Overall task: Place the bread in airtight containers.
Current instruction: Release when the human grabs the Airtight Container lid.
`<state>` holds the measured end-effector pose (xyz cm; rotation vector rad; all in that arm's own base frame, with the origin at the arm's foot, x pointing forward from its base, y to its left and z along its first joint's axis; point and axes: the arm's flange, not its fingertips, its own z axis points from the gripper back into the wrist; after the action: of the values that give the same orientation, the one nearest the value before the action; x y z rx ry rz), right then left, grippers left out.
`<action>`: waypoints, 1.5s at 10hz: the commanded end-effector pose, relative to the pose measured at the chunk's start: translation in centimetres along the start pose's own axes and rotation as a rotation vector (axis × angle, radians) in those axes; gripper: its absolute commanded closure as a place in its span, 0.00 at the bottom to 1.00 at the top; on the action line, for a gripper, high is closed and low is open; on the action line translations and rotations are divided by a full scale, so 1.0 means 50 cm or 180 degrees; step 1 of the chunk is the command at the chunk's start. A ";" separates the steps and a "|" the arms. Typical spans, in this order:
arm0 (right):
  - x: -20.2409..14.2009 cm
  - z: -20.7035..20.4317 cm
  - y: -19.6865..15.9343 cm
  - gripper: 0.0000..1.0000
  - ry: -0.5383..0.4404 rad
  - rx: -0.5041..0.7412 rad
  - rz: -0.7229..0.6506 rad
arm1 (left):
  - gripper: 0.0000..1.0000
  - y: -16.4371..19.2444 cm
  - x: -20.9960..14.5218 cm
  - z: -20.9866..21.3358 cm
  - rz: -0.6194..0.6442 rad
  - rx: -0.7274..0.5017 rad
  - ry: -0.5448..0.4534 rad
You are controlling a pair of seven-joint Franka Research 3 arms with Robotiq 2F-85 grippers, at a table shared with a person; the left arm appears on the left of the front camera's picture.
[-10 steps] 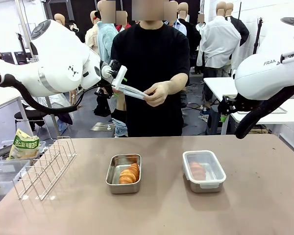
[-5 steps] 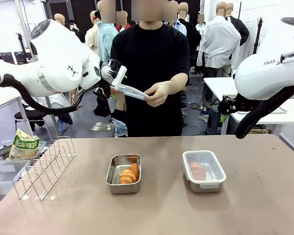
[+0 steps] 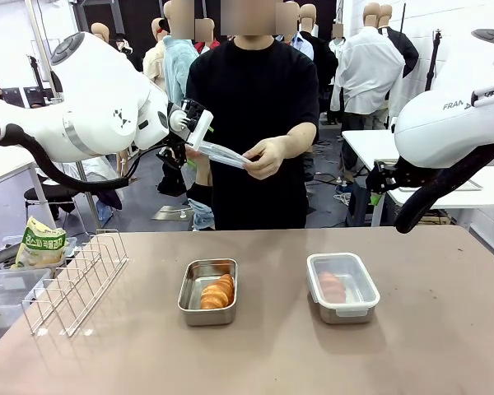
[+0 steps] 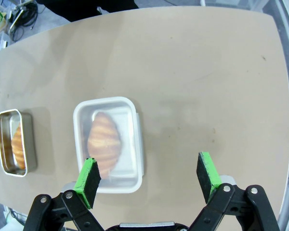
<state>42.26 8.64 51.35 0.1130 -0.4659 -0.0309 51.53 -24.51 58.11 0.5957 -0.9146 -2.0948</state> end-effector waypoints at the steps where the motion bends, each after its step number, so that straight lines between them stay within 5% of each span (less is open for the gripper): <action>1: 0.000 -0.001 -0.002 0.00 0.0008 0.0005 -0.0004 | 0.00 0.001 -0.001 0.001 -0.0004 0.0018 0.0012; 15: 0.000 -0.001 -0.002 0.00 0.0008 0.0005 -0.0004 | 0.00 0.001 -0.001 0.001 -0.0004 0.0018 0.0012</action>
<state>42.26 8.64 51.35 0.1130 -0.4659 -0.0309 51.54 -24.51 58.10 0.5957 -0.9145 -2.0948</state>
